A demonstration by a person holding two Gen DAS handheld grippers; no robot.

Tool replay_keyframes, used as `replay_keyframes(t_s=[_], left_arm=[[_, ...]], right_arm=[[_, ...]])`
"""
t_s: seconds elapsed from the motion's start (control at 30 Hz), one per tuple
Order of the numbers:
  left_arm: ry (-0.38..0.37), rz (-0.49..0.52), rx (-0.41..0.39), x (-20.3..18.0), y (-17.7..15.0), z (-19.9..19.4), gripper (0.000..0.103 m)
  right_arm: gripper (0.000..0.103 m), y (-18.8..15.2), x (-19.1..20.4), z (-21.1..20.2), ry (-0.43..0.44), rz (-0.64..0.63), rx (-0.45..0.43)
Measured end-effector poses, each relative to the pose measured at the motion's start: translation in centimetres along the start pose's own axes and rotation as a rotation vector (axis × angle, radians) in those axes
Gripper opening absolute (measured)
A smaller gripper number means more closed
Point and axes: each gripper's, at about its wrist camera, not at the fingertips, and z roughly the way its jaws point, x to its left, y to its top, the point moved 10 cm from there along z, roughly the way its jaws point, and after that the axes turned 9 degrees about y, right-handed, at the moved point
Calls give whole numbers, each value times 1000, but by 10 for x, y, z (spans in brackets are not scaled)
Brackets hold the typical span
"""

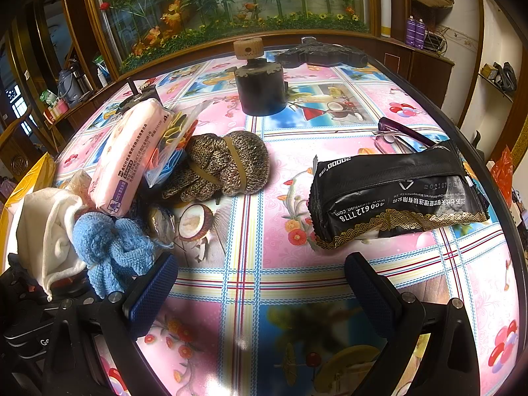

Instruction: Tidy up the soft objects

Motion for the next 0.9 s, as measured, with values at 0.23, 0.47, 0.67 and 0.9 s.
replay_keyframes(t_s=[0.23, 0.47, 0.67, 0.9], left_arm=[[-67, 93, 36, 6, -8, -2, 103], [-196, 135, -5, 8, -27, -31, 103], [-259, 86, 6, 11, -27, -32, 103], [-299, 57, -20, 12, -25, -40, 103]], right_arm=[[102, -2, 9, -4, 71, -6, 7], [102, -3, 9, -38, 197, -39, -25], [102, 42, -48, -78, 121, 20, -143], [102, 68, -109, -50, 55, 160, -133]])
